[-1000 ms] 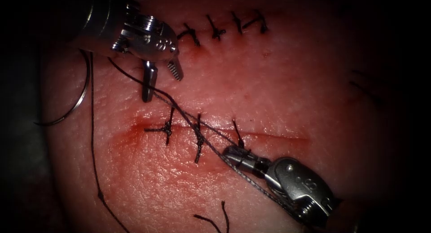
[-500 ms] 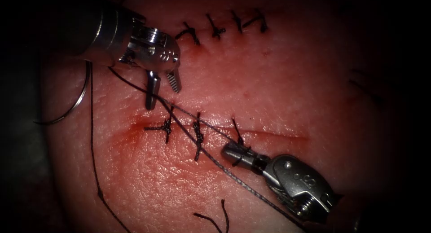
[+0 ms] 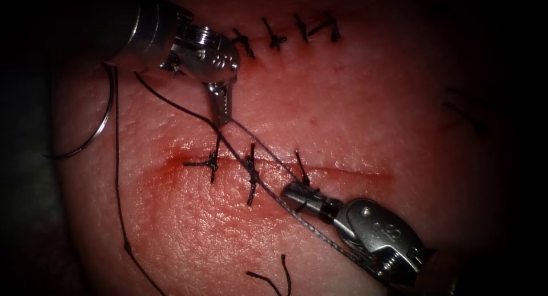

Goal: Wound Closure
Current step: Pull upward with left gripper and downward with right tool to secure knot

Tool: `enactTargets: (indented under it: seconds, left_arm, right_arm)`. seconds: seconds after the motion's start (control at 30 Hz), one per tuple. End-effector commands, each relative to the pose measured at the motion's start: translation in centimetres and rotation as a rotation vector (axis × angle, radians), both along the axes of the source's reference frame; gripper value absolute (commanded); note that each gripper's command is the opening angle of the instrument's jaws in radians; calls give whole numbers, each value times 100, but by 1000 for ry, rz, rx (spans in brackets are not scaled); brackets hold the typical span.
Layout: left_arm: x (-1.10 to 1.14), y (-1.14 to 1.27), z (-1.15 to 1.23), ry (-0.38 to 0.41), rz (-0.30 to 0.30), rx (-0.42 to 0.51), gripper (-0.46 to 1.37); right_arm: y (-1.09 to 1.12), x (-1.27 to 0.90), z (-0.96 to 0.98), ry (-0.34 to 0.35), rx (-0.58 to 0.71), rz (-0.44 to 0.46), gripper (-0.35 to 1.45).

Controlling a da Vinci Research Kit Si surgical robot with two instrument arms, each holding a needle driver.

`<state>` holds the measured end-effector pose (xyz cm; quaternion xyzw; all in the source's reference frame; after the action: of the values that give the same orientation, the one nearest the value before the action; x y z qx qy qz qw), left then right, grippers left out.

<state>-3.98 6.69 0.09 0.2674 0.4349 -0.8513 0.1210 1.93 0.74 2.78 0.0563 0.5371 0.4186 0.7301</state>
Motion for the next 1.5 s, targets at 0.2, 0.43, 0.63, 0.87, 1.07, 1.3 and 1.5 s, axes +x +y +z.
enactTargets:
  seconds: [0.2, 0.43, 0.63, 0.87, 1.07, 1.3, 1.5]
  left_arm:
    - [-15, 36, 9, -50, -107, -67, -35]
    - [-20, 64, 28, -94, -221, -95, -35]
    - [-16, 89, 45, -132, -310, -125, -35]
    - [-10, 120, 66, -163, -406, -137, -35]
    - [-8, 134, 88, -172, -466, -156, -35]
    - [-6, 149, 109, -185, -504, -182, -35]
    - [-1, 160, 125, -177, -542, -228, -35]
  right_arm:
    - [-3, 0, -2, -10, -18, 2, -35]
    - [-4, 0, -4, -88, -111, -41, -35]
    - [-9, 1, -8, -175, -274, -136, -35]
    - [-16, 2, -12, -220, -357, -191, -35]
    - [-22, 2, -13, -236, -393, -210, -35]
    - [-30, 1, -11, -235, -441, -237, -35]
    - [-43, 1, -11, -222, -460, -240, -35]
